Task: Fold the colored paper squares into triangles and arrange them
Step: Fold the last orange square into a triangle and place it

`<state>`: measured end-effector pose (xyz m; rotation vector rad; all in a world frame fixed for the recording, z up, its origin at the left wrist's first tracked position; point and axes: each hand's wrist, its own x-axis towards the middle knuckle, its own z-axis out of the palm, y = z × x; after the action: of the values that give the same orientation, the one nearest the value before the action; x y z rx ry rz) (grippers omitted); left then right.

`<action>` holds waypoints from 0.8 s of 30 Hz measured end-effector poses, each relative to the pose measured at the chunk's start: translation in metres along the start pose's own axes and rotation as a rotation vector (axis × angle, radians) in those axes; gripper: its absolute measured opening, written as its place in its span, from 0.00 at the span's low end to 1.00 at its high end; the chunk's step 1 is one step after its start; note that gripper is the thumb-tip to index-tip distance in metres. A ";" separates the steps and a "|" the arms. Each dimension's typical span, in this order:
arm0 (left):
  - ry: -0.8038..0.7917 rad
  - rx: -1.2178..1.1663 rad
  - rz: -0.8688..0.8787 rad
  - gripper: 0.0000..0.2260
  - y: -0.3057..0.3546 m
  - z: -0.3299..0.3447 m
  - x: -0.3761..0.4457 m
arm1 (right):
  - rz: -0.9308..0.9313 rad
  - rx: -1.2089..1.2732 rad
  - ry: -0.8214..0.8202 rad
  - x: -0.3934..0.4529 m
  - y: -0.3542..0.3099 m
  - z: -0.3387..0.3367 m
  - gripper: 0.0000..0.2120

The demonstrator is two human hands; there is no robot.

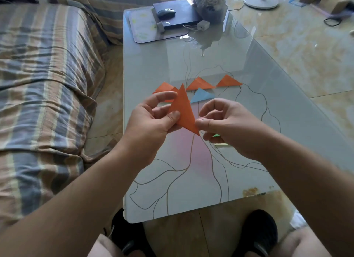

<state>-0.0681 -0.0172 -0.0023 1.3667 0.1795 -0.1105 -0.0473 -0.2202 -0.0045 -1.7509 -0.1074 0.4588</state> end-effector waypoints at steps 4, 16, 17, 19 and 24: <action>0.069 -0.210 -0.146 0.11 -0.005 0.003 0.006 | -0.123 -0.015 0.046 0.001 0.001 0.004 0.10; -0.022 0.025 -0.456 0.09 -0.018 0.011 0.005 | -0.361 -0.348 0.124 0.006 0.010 0.004 0.07; 0.019 0.184 -0.353 0.11 -0.018 0.010 0.006 | -0.340 -0.371 0.146 0.007 0.011 0.003 0.08; 0.035 0.336 -0.127 0.17 -0.015 0.006 0.007 | -0.276 -0.437 0.184 0.008 0.011 -0.001 0.09; -0.161 0.706 0.254 0.08 -0.015 -0.006 0.008 | -0.227 -0.481 0.128 0.007 0.008 -0.001 0.04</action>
<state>-0.0639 -0.0145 -0.0194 2.0612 -0.1914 -0.0719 -0.0424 -0.2208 -0.0137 -2.2024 -0.3443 0.1574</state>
